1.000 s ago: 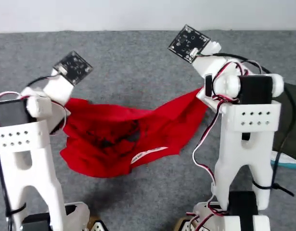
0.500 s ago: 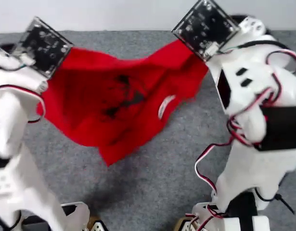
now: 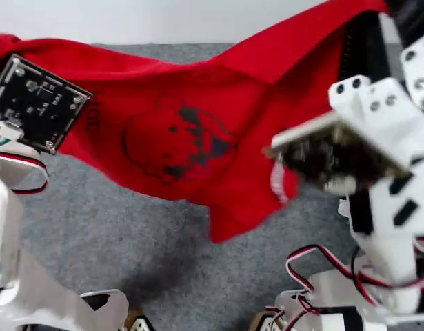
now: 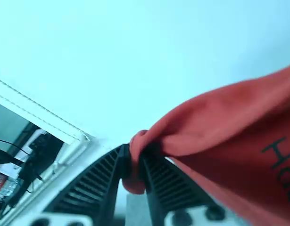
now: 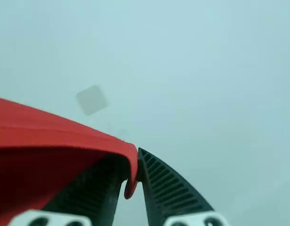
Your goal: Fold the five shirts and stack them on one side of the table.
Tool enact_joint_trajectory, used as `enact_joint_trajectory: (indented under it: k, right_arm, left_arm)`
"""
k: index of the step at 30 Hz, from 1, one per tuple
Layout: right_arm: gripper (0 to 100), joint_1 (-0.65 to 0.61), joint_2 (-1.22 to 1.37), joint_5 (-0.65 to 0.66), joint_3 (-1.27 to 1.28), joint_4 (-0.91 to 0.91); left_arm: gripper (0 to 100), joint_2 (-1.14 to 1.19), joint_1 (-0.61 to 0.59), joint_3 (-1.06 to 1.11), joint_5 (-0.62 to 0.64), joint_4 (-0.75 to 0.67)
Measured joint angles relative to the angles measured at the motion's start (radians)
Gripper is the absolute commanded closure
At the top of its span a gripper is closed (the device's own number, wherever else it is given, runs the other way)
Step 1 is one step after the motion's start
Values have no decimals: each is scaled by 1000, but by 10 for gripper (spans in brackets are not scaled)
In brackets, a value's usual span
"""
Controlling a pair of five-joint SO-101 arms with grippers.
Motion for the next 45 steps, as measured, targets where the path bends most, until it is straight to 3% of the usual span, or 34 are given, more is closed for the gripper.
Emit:
enact_joint_trajectory:
  k: [9,16,27,32,40,45]
  right_arm:
    - [987,0,0,150,-15,-57]
    - [987,0,0,157,-15,-57]
    - [987,0,-109,157,-40,-57]
    - [987,0,-107,157,-23,-29]
    - [987,-2,-17,160,209,25]
    - [987,-2,87,160,440,3]
  left_arm:
    - [985,0,0,0,-3,120]
    - [985,-80,0,14,-8,120]
    - [985,-394,0,219,-137,120]
    - [985,-427,0,318,-198,120]
    - [985,-405,0,605,-249,74]
    - [985,-284,0,770,-249,-60]
